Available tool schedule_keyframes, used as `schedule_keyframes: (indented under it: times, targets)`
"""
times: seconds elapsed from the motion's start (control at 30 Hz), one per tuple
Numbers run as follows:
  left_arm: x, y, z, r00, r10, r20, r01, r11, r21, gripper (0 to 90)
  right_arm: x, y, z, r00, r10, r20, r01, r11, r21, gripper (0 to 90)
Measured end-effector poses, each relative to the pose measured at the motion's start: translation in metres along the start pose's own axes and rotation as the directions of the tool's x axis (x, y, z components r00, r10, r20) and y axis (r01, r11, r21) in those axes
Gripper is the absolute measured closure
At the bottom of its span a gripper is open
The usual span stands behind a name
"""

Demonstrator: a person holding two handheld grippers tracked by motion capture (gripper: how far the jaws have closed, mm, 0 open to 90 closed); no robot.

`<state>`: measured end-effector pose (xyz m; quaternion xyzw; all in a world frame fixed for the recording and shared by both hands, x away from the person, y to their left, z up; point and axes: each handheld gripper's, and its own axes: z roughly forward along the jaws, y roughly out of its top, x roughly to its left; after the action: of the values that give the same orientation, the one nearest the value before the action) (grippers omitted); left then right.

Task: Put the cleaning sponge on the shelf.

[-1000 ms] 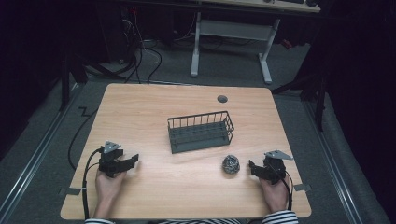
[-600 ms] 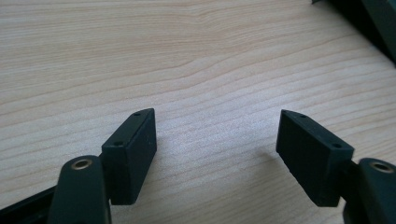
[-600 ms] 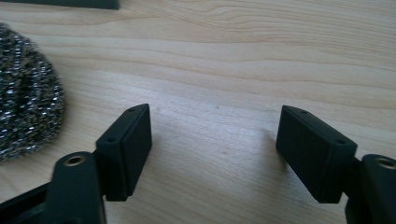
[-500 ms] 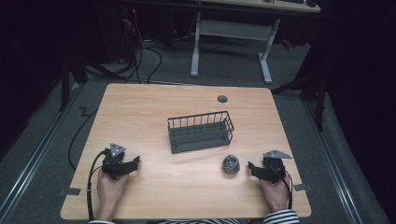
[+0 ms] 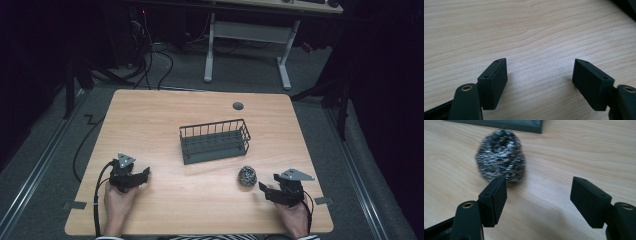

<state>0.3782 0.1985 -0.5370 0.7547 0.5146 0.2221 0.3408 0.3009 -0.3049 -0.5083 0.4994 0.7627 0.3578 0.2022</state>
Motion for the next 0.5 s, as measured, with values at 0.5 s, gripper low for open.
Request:
schedule_keyframes:
  times: [0.5]
  targets:
    - [0.000,0.000,-0.001,1.0000,-0.003,-0.001,0.003,1.0000,0.000,28.6,0.030,0.029,0.015,0.9931,-0.099,-0.063,0.102,0.994,0.043,22.4]
